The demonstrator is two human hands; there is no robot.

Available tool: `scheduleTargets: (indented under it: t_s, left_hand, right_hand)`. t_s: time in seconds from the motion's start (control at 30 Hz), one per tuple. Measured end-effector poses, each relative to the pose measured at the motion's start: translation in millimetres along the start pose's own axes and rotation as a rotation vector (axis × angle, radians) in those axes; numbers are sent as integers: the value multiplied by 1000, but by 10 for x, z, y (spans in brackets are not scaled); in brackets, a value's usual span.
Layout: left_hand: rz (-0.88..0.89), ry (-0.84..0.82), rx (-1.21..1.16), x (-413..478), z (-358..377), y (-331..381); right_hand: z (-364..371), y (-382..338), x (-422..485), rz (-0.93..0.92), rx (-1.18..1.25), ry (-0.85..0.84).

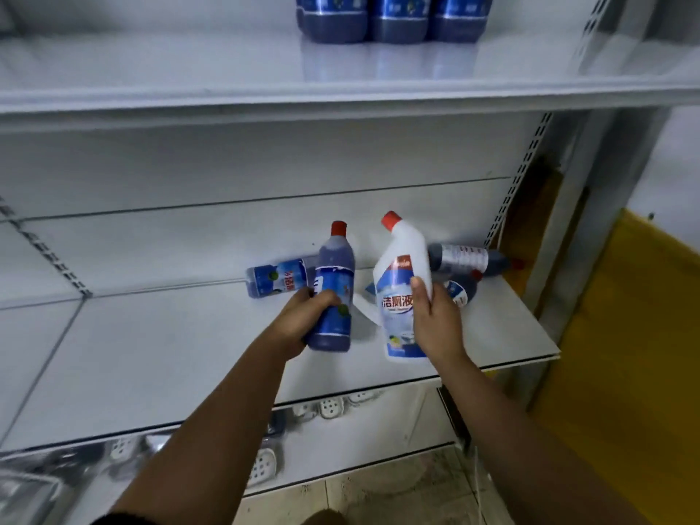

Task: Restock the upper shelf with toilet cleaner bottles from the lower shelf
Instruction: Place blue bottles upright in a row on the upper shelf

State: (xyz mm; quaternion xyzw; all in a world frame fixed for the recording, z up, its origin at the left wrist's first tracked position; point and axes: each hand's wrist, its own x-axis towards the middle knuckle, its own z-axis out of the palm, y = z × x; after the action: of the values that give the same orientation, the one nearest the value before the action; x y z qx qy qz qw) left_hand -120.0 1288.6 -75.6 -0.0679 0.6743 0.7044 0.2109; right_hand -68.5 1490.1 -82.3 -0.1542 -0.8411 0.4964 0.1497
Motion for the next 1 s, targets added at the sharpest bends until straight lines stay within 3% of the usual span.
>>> scheduleTargets:
  t_s: [0.13,0.27,0.5,1.0]
  left_hand:
    - [41,-84,-119,-470,64,182]
    - [130,-75,-125,-927,165,272]
    - [119,-9,-175,-1660,352,320]
    - [317,-85,-156,-2656,334,918]
  right_hand:
    - [-43,-333,-238,239,344,-46]
    - [-255,-640,-567,311,448,-91]
    - [-760,-819,-1165,404,486,-102]
    - [-1376,-1855,-1790,140,602,-148]
